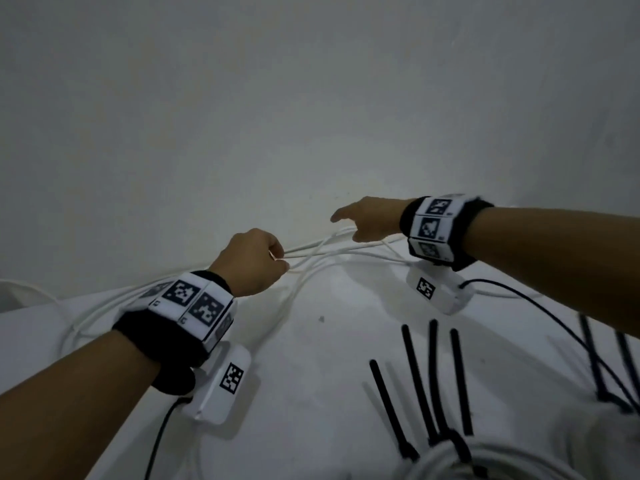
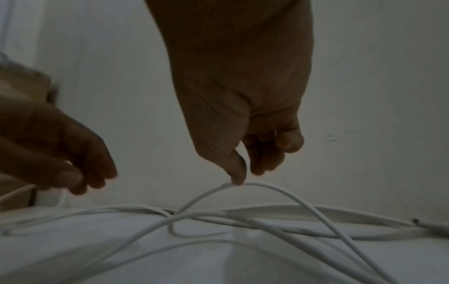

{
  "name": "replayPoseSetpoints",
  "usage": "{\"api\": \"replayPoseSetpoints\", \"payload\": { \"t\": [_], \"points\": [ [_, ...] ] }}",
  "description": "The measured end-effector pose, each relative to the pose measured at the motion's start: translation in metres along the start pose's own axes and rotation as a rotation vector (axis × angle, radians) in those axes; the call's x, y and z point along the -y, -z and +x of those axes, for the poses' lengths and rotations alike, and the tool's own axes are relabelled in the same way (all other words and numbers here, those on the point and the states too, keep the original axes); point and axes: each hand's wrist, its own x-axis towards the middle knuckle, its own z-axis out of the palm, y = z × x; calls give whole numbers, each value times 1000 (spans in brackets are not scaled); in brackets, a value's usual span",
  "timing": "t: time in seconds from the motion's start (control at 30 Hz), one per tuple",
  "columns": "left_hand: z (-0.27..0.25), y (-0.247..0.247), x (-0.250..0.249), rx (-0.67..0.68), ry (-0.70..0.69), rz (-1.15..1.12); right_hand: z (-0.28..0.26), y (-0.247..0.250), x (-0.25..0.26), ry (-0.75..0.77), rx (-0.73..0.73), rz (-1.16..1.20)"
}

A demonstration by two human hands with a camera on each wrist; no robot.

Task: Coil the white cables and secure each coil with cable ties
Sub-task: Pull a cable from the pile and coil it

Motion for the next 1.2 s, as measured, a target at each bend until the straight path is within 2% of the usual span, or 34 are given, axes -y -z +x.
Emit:
{"api": "replayPoseSetpoints", "payload": {
  "t": [0.13, 0.2, 0.43, 0.6, 0.73, 0.8, 0.87, 1.0, 1.1, 1.2],
  "points": [
    [4, -4, 9, -2, -15, 20, 34, -8, 9, -7, 43, -314],
    [-1, 1, 12, -2, -6, 34, 33, -5, 12, 22, -12, -414],
    [-36, 45, -1, -64, 13, 9, -40, 48, 17, 130, -592, -335],
    [-69, 79, -24, -140, -23, -89, -105, 101, 32, 143, -878, -226],
    [-94, 100, -47, -172, -103, -158, -150, 147, 51, 162, -1036, -222],
    [-107, 111, -59, -255, -157, -227, -171, 167, 59, 194, -1097, -216],
    [-120, 123, -67, -344, -234, -332, -190, 182, 64, 232, -1143, -193],
    [-150, 145, -83, -329, -430, -715, -219, 187, 81, 307, -1144, -177],
    [-173, 151, -97, -348, -481, -846, -232, 173, 97, 327, -1094, -161],
    [-188, 157, -97, -378, -469, -925, -242, 153, 98, 219, -1000, -135]
  ]
}}
